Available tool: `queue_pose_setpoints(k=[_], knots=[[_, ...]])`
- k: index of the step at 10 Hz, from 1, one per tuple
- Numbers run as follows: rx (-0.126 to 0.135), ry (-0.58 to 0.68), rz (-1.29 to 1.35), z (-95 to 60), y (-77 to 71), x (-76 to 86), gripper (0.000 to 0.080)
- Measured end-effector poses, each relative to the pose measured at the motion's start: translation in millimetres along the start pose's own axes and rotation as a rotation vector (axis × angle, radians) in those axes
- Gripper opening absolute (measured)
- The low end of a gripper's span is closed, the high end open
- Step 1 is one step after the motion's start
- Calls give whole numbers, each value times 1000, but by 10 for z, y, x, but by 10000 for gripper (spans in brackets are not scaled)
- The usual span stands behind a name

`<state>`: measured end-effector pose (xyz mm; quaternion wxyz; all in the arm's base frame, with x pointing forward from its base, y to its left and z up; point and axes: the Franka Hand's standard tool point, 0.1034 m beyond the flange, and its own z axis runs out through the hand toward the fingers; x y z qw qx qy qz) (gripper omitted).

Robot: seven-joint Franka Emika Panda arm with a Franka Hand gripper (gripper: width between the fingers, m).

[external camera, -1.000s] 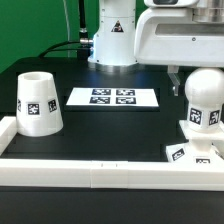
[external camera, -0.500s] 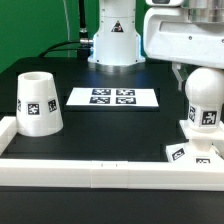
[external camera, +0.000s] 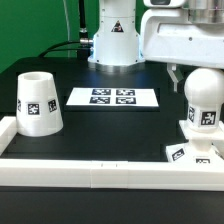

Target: Assemble lamp

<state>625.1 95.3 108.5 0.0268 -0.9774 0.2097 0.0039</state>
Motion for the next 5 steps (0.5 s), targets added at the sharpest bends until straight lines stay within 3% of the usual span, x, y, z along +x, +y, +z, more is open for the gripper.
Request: queue_pose_setpoints(k=[5], knots=[[3,0,-417,0,1,13,698]])
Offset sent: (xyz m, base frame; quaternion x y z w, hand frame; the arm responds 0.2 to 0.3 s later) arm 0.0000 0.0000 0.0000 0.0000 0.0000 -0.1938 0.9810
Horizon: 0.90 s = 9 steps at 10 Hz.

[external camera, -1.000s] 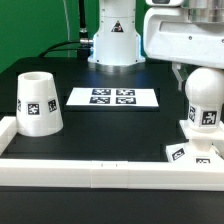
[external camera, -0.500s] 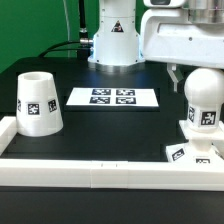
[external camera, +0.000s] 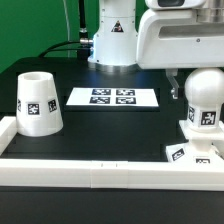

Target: Assemble lamp

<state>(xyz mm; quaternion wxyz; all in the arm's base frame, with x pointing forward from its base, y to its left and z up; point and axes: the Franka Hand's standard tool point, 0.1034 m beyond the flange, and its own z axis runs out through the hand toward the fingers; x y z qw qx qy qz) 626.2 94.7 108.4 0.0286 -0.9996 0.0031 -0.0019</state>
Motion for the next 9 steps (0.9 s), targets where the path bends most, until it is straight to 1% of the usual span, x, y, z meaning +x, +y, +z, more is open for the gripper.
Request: queue_pose_setpoints(k=[1,2,3,4,6,9], knots=[[-5,1,-107,-2,0,2,698],[-54,12,-303,-16,-6,25,698],[-76,11,-482,-31,-9,46,698],[-77,5,-626,-51,5,73,698],[-77,-11,-752,-63,9,105,698],[-80,-21,-944,-57,29,101,698]])
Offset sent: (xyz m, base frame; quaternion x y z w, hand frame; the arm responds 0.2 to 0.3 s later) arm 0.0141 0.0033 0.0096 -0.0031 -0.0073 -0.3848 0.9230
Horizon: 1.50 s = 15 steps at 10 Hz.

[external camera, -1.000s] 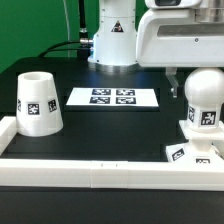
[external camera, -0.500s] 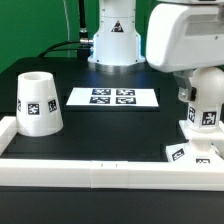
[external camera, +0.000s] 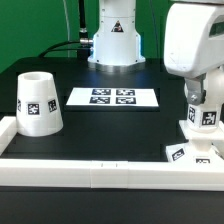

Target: Assemble lamp

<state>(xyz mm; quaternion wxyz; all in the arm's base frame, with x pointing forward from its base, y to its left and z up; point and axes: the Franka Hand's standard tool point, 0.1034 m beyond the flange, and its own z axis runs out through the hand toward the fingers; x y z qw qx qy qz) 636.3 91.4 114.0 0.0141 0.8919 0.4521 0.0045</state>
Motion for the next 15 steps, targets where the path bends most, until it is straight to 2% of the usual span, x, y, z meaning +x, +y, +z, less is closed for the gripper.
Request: queue_pose_setpoints(k=[2,6,7,8,13,15], knots=[[-29,-12,-260,3,20,4,698],[-41,-44,-665,11,47,-11,698],[-41,-46,-683,13,48,-16,698],[-41,-47,-677,15,49,-20,584],[-38,-41,-598,16,56,-37,575],[-26,-13,-343,17,52,-47,577]])
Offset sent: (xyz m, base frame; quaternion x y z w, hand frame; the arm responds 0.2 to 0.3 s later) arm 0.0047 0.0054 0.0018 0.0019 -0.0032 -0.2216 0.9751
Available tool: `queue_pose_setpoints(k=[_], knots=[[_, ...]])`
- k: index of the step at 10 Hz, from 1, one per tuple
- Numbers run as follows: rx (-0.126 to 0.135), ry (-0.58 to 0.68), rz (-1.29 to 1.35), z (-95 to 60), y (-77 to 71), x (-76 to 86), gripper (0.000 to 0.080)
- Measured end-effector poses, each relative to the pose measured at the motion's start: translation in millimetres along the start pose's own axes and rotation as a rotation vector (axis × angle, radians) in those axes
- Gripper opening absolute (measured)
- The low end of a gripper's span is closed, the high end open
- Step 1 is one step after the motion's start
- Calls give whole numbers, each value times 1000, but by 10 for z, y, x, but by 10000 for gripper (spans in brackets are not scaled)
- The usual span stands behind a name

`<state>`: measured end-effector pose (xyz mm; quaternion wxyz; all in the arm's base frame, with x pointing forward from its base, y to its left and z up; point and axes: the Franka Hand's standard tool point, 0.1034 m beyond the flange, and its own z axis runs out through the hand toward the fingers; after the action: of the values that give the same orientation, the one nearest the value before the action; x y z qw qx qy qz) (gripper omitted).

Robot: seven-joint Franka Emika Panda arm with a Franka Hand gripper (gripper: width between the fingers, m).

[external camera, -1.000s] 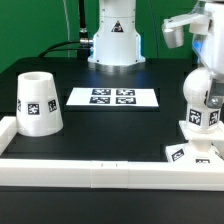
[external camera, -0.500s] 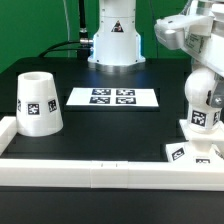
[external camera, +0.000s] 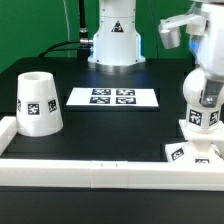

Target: Assemble lamp

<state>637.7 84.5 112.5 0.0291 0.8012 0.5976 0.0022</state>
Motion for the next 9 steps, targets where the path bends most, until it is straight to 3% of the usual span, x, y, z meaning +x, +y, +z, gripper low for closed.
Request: queue_pose_setpoints(k=[7,9], knots=[[6,9,521,-4,-1,14,577],[-7,43,717,-13,14,36,577]])
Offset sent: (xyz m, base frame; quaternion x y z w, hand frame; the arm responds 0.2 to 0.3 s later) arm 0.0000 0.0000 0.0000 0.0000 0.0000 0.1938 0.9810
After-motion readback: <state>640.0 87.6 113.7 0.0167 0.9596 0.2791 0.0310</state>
